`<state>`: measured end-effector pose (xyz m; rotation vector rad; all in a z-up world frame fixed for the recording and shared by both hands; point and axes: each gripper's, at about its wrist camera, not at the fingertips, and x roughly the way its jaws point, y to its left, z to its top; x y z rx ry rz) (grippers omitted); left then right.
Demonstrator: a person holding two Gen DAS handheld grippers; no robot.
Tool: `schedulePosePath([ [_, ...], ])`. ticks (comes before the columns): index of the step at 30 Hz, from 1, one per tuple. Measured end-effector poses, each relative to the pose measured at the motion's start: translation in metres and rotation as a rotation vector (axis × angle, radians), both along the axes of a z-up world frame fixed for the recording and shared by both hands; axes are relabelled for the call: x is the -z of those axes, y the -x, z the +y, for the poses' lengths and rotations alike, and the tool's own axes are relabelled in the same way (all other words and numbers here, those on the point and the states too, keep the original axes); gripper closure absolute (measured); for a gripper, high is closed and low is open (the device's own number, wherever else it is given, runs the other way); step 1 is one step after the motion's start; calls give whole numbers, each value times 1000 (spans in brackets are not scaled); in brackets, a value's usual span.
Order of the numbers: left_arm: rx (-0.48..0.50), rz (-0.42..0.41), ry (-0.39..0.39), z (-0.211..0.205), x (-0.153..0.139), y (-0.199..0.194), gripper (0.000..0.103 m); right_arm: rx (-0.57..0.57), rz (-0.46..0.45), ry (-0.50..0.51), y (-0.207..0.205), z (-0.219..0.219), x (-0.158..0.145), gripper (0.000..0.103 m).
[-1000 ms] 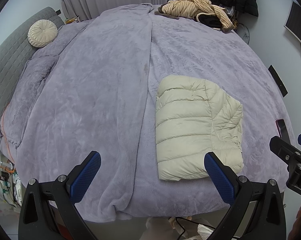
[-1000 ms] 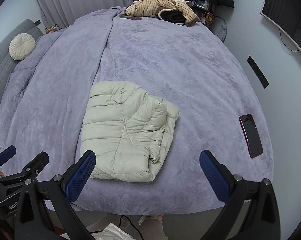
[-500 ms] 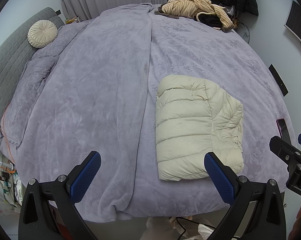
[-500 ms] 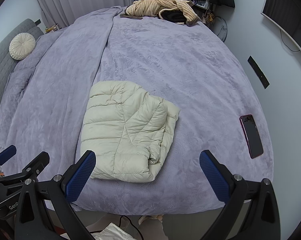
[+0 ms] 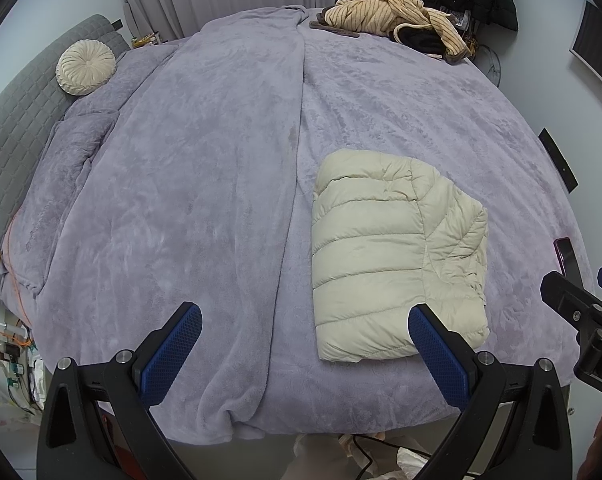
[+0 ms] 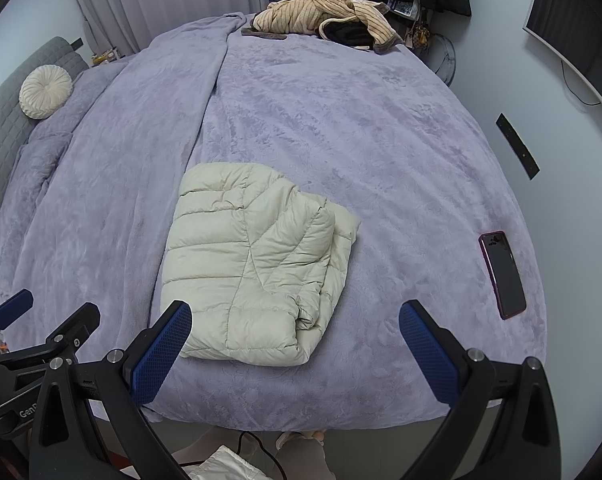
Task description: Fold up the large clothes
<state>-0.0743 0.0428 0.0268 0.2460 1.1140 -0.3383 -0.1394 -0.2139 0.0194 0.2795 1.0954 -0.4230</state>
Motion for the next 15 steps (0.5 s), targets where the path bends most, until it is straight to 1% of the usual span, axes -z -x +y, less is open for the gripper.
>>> schedulePosePath([
  [11,5,9,1,0,2,-2,0,1,3,1,0,0,0,0],
  [15,7,15,18,-1,2,-3,0,0,5,1,1,-1,2,0],
])
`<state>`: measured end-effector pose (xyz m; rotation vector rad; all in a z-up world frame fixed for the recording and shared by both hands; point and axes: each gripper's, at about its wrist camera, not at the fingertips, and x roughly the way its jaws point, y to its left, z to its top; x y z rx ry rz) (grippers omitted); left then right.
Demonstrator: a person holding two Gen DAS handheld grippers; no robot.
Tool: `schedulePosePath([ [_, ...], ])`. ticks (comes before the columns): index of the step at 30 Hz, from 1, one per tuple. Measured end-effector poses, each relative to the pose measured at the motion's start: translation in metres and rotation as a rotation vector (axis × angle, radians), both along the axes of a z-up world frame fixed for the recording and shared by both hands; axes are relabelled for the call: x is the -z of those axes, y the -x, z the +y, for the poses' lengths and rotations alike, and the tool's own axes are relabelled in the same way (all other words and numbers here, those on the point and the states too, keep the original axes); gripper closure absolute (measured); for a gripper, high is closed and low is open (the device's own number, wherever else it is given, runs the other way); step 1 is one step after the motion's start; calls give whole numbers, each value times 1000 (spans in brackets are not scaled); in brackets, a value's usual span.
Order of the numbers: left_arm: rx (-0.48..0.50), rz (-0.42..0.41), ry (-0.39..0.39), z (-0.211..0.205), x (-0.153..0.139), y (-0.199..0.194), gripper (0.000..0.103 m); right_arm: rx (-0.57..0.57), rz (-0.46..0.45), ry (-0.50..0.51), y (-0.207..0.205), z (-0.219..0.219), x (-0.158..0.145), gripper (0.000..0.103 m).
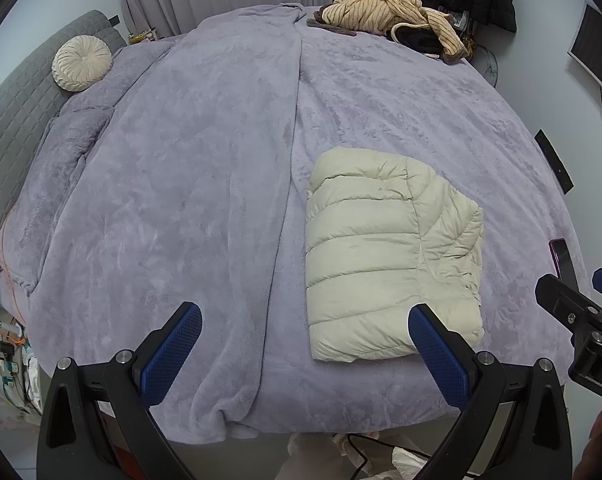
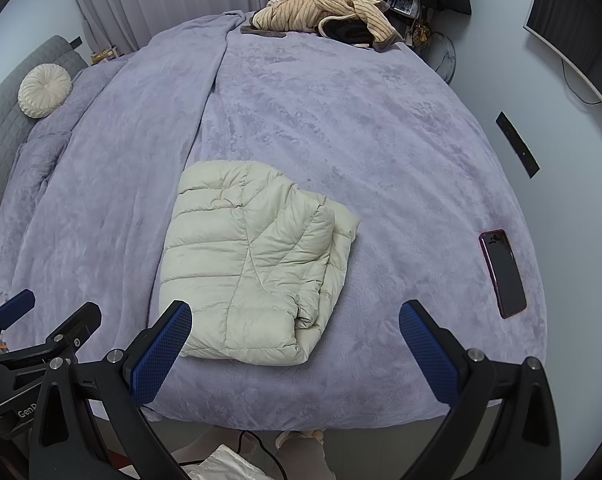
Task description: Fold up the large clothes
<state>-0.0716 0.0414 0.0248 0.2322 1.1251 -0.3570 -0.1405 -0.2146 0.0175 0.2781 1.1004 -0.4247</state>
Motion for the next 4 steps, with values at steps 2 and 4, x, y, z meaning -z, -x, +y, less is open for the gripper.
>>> schedulePosePath([
  [2,8,1,3,-1,0,0,0,0,0,1,0,0,0,0],
  [4,8,3,0,-3,0,0,0,-1,0,1,0,-1,0,0],
])
